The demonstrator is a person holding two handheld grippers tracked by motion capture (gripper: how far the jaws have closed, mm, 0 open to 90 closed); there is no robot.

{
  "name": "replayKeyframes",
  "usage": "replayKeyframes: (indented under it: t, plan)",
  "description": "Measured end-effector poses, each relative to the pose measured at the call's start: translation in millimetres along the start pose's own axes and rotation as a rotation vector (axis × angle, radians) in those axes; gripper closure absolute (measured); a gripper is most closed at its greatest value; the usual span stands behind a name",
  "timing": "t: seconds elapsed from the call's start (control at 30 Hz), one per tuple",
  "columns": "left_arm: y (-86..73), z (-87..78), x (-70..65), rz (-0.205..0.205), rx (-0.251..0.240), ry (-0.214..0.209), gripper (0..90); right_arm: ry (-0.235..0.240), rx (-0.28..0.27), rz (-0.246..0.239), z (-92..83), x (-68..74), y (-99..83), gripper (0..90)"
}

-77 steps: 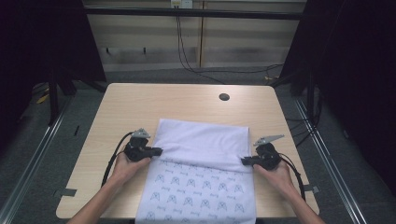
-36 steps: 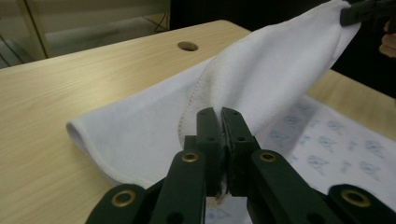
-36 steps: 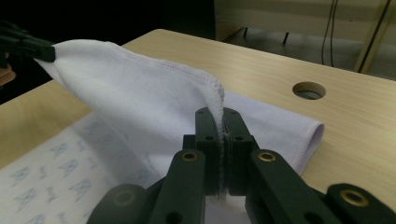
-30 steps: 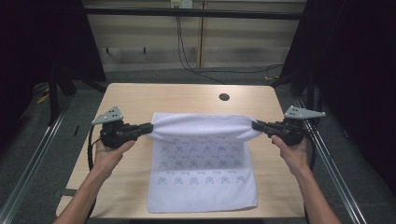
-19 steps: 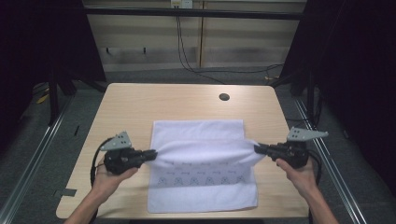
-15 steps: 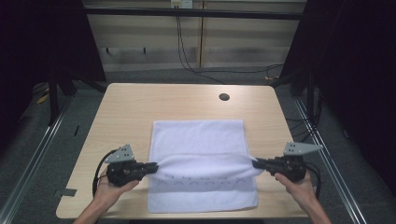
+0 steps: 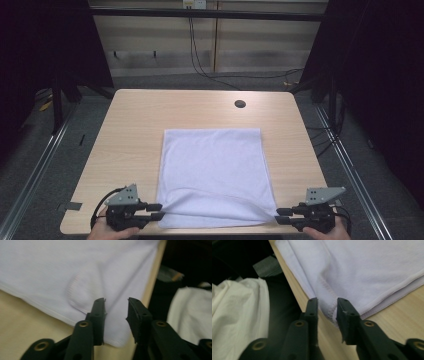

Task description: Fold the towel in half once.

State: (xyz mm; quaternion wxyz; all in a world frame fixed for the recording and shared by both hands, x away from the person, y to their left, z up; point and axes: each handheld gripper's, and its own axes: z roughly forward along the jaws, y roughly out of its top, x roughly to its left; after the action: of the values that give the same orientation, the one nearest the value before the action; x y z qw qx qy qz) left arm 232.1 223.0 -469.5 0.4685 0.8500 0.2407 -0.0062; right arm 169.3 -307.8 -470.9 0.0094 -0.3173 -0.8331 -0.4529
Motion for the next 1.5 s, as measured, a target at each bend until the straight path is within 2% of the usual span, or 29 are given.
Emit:
replayKeyframes:
  t: [0.07, 0.13, 0.17, 0.2, 0.3, 0.33, 0.37, 0.4, 0.47, 0.5, 0.53, 0.57, 0.63, 0.67, 0.73, 0.8, 0.87, 0.93, 0.97, 1.03, 1.13, 1.17, 1.2, 1.23, 1.27, 1.3, 1.33, 1.4, 1.5]
  plan:
    - [7.4, 4.8, 13.5, -0.026, -0.023, 0.023, 63.7, -0.047, -0.045, 0.007, -4.5, -6.4, 8.0, 66.1]
    - [15.4, 17.9, 29.7, -0.037, 0.029, 0.033, 59.8, -0.065, -0.087, 0.019, -6.4, -14.7, 15.3, 67.4]
    - [16.5, 25.8, 35.1, -0.04, 0.045, 0.041, 58.0, -0.096, -0.098, 0.035, -5.3, -20.0, 20.2, 67.6]
    - [16.5, 36.2, 37.3, -0.053, 0.072, 0.02, 57.9, -0.114, -0.096, 0.037, -2.2, -25.3, 25.3, 68.0]
    - [16.6, 50.1, 29.3, -0.003, 0.129, -0.017, 55.3, -0.125, -0.065, 0.033, 15.8, -41.6, 39.4, 67.6]
    - [16.7, 51.7, 25.9, 0.017, 0.142, -0.038, 60.0, -0.121, -0.056, 0.033, 20.7, -45.2, 42.1, 67.7]
    - [15.9, 53.2, 21.8, 0.036, 0.159, -0.046, 71.8, -0.118, -0.051, 0.034, 26.9, -49.6, 45.7, 67.5]
    - [15.3, 52.4, 19.7, 0.05, 0.162, -0.029, 82.2, -0.125, -0.039, 0.036, 34.2, -54.7, 50.4, 67.4]
    - [14.7, 45.5, 12.3, 0.065, 0.128, -0.077, 86.6, -0.136, -0.028, 0.032, 43.4, -60.4, 58.2, 67.5]
    - [14.5, 41.2, 9.6, 0.068, 0.115, -0.089, 86.7, -0.141, -0.025, 0.035, 46.7, -63.1, 61.9, 67.8]
    - [12.2, 32.0, 3.5, 0.073, 0.088, -0.134, 86.6, -0.146, -0.022, 0.034, 48.8, -65.1, 64.2, 68.0]
    - [11.2, 29.1, 1.5, 0.081, 0.086, -0.143, 86.4, -0.154, -0.015, 0.039, 53.1, -67.9, 68.2, 68.1]
    - [3.2, 19.1, -4.5, 0.08, 0.085, -0.193, 85.3, -0.164, -0.002, 0.033, 59.3, -71.8, 72.0, 68.3]
    - [-1.1, 15.6, -5.7, 0.073, 0.089, -0.215, 82.4, -0.172, 0.008, 0.031, 61.6, -72.9, 73.2, 68.3]
    - [-8.2, 8.3, -4.1, 0.065, 0.095, -0.224, 73.7, -0.176, 0.02, 0.033, 67.4, -75.8, 75.0, 67.7]
    - [-8.5, 4.7, 2.9, 0.026, 0.058, -0.19, 64.7, -0.18, 0.029, 0.035, 71.7, -77.2, 76.5, 66.8]
    - [-2.2, 4.4, 16.2, 0.011, 0.024, -0.159, 63.8, -0.179, 0.042, 0.035, 75.9, -78.3, 78.5, 66.0]
    - [8.8, 11.8, 33.3, -0.044, -0.001, -0.07, 63.4, -0.187, 0.053, 0.037, 82.1, -81.7, 82.1, 65.0]
    - [14.7, 18.4, 42.3, -0.055, -0.005, -0.037, 64.9, -0.198, 0.054, 0.034, 85.8, -84.0, 83.8, 64.2]
    - [26.4, 34.0, 58.9, -0.056, 0.025, 0.056, 68.8, -0.215, 0.062, 0.046, 92.7, -90.7, 85.8, 63.9]
    - [38.8, 53.5, 81.4, -0.081, 0.031, 0.109, 68.6, -0.254, 0.077, 0.055, 100.3, -97.9, 86.6, 64.0]
    - [41.3, 58.6, 86.1, -0.082, 0.046, 0.121, 67.4, -0.265, 0.085, 0.049, 102.0, -100.8, 86.9, 64.7]
    - [42.4, 63.3, 88.8, -0.072, 0.056, 0.154, 66.4, -0.277, 0.089, 0.046, 102.9, -102.9, 87.1, 65.6]
    - [42.2, 66.4, 90.2, -0.066, 0.068, 0.166, 66.1, -0.284, 0.088, 0.05, 102.7, -104.2, 87.4, 65.5]
    - [39.2, 72.4, 91.3, -0.051, 0.114, 0.173, 68.0, -0.278, 0.09, 0.059, 102.0, -105.4, 87.3, 65.8]
    - [36.8, 72.9, 90.5, -0.031, 0.099, 0.175, 70.7, -0.282, 0.088, 0.052, 102.2, -106.1, 86.1, 65.9]
    - [36.2, 71.4, 90.6, -0.039, 0.102, 0.173, 72.2, -0.277, 0.09, 0.059, 101.8, -105.4, 85.7, 65.9]
    - [33.6, 68.2, 90.8, -0.062, 0.108, 0.134, 78.7, -0.271, 0.106, 0.065, 99.8, -102.5, 84.7, 67.0]
    - [27.9, 64.1, 82.5, -0.049, 0.107, 0.122, 82.0, -0.262, 0.101, 0.059, 95.0, -93.6, 76.7, 68.1]
